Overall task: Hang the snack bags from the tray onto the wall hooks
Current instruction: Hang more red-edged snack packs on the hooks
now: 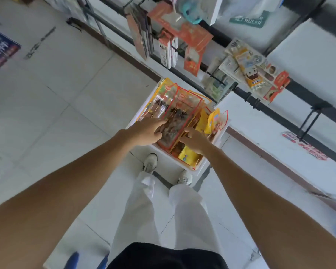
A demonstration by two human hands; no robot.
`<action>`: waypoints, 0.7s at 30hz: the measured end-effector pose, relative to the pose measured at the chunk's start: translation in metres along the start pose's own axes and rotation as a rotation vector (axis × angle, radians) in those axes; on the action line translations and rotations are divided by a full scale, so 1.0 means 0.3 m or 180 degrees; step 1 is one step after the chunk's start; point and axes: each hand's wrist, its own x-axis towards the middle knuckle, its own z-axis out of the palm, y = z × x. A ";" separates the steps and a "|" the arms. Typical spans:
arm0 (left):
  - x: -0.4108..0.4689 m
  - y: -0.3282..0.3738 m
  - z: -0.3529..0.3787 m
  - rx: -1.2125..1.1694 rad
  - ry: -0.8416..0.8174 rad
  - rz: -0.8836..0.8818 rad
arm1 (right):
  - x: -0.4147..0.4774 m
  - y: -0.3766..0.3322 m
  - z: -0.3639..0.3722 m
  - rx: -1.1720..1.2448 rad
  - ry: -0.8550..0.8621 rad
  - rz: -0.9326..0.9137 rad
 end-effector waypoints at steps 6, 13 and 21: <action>0.191 -0.153 0.039 -0.0389 -0.0283 0.0087 | 0.223 0.009 0.094 0.1351 0.0319 0.0797; 0.411 -0.285 0.097 -0.1102 -0.0257 -0.0161 | 0.426 0.038 0.214 0.1851 0.1082 0.1020; 0.443 -0.322 0.134 -0.1371 -0.0452 -0.0129 | 0.452 0.013 0.284 0.2276 0.1346 0.0936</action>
